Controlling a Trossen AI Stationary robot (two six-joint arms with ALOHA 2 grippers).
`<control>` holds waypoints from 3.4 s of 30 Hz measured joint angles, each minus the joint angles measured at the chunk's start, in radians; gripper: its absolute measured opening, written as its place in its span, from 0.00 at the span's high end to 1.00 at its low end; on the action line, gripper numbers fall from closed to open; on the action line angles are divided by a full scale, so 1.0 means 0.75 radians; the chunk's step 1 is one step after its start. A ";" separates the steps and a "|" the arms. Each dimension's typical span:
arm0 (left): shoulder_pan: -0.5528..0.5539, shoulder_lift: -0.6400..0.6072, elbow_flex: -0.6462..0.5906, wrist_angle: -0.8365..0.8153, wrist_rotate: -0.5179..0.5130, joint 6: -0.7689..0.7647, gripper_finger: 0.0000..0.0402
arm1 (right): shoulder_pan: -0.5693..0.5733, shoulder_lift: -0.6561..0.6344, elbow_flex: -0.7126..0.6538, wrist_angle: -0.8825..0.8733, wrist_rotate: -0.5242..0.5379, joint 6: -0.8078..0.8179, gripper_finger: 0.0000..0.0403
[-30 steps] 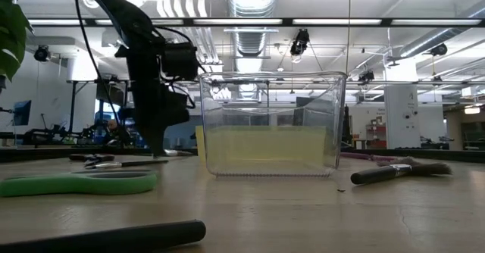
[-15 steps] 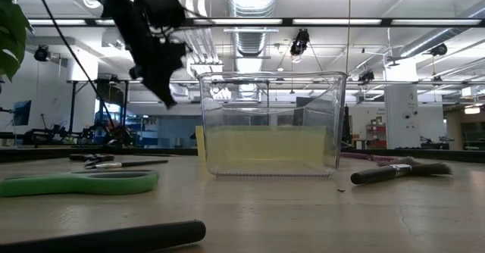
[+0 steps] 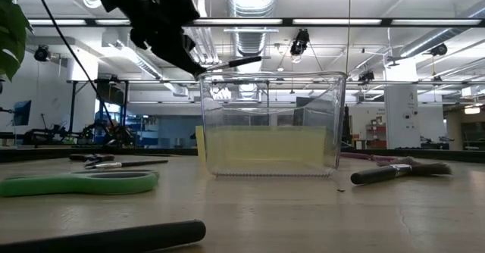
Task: Pick & Place Paint Supplies
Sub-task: Put the silver blush brush into the transparent bin, then put the silver eyeshadow brush into the transparent bin
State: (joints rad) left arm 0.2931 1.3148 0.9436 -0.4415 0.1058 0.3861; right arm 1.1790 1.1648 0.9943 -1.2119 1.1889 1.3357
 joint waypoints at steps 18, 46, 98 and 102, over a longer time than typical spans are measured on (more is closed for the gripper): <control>-0.391 0.253 0.020 0.426 0.020 0.756 0.99 | 0.000 0.000 -0.001 0.021 -0.002 -0.006 0.48; -0.346 0.469 0.113 0.394 -0.433 1.023 0.73 | 0.001 0.000 -0.002 0.034 -0.041 -0.011 0.48; -0.505 -0.046 -0.103 -0.581 -0.059 -1.858 0.62 | 0.001 0.000 -0.063 0.244 -0.016 -0.200 0.48; -0.518 -0.046 -0.202 -0.511 -0.059 -1.923 0.62 | 0.001 0.000 -0.063 0.244 -0.015 -0.206 0.48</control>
State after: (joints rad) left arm -0.0955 1.2804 0.7920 -0.8249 0.0616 -1.0561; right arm 1.1797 1.1648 0.9474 -1.0286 1.1774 1.1815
